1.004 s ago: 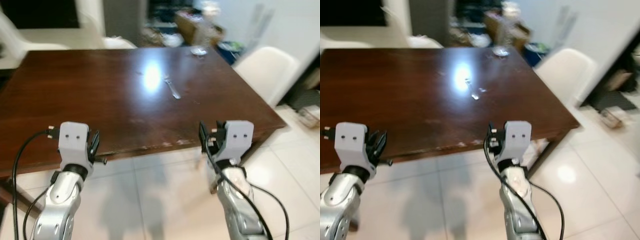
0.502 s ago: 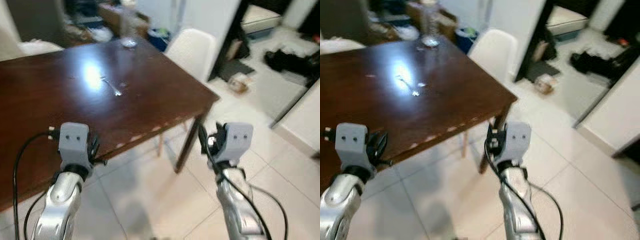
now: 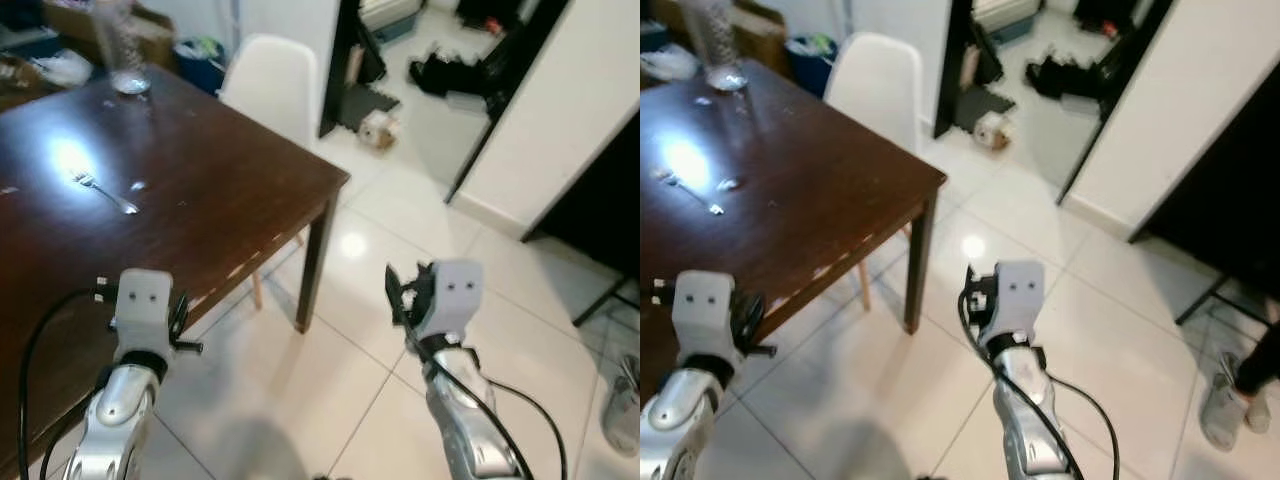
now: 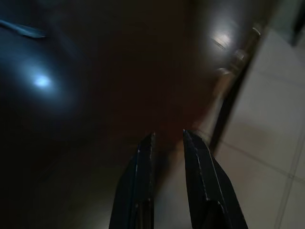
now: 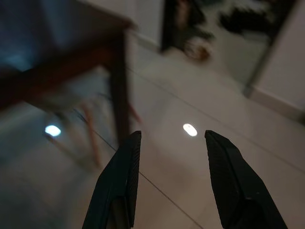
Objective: Setting the table
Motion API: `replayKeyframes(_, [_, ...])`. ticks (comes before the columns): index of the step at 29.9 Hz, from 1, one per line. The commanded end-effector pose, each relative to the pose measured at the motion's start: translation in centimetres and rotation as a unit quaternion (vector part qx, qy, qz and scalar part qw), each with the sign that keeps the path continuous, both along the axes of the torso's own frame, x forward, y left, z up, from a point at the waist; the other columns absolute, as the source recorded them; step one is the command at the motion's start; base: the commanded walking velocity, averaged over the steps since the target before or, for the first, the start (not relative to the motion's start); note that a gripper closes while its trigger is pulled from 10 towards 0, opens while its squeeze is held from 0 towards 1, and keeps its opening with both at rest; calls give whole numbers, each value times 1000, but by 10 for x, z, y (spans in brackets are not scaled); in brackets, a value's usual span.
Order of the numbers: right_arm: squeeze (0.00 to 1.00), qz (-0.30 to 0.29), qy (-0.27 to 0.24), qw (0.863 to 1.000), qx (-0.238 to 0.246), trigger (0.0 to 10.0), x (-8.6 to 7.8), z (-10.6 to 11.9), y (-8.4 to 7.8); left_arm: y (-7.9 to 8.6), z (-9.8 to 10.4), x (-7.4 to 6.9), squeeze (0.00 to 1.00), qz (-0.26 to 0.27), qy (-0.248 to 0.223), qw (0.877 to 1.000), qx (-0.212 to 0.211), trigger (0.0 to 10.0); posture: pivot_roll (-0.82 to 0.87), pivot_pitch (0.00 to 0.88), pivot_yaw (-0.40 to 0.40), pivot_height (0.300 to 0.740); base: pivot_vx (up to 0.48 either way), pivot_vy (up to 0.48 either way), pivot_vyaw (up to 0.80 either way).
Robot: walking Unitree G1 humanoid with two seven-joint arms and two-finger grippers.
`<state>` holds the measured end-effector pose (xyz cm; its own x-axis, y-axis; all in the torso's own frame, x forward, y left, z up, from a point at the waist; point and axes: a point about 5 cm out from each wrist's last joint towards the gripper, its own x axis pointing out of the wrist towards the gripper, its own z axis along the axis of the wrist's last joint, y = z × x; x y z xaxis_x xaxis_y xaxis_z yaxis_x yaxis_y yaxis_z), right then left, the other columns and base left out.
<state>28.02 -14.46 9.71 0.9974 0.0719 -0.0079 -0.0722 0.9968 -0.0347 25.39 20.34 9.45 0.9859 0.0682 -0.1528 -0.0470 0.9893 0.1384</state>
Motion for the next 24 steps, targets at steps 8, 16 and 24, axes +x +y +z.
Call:
replayKeyframes(8, [0,-17,75,996,-51,10000,-20,-46,-24,9,-41,-12,0,19,66,997,15,10000,-9,45,2,740,0,0,-800])
replayKeyframes(16, [0,-11,69,996,-55,10000,-21,-48,-23,9,-42,-12,0,18,59,998,-1,10000,-11,46,0,740,0,0,-800])
replayKeyframes(24, [0,-10,74,995,-64,10000,-21,-55,-26,7,-51,-14,0,3,65,998,10,10000,-11,44,-5,740,0,0,-800])
